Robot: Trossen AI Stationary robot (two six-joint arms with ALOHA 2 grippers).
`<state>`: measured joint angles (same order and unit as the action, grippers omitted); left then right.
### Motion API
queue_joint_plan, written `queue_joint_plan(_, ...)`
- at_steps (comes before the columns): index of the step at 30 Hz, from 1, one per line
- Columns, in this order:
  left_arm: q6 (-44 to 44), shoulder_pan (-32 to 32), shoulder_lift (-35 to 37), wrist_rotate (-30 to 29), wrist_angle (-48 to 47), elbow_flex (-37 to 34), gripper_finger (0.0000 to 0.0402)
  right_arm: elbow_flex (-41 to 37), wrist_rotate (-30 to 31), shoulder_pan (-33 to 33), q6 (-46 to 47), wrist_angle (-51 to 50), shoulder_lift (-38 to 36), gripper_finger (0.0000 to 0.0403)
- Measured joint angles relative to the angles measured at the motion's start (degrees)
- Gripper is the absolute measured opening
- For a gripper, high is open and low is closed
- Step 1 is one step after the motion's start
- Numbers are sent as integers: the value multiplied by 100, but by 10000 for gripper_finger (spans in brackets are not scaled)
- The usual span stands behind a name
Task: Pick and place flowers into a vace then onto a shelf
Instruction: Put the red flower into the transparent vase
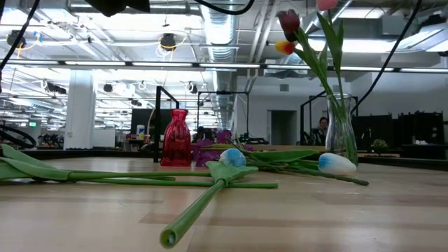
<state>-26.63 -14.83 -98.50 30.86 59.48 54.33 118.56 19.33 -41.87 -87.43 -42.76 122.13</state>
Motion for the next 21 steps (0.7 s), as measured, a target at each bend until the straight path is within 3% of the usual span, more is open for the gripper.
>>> queue_joint_plan(9, 19, 0, 0, 505, 15, -2, 156, 0, -238, 2, -3, 4, 0, 7)
queue_joint_plan(21, 61, 188, 0, 491, 42, -4, 41, 0, -282, 2, -7, 107, 0, 7)
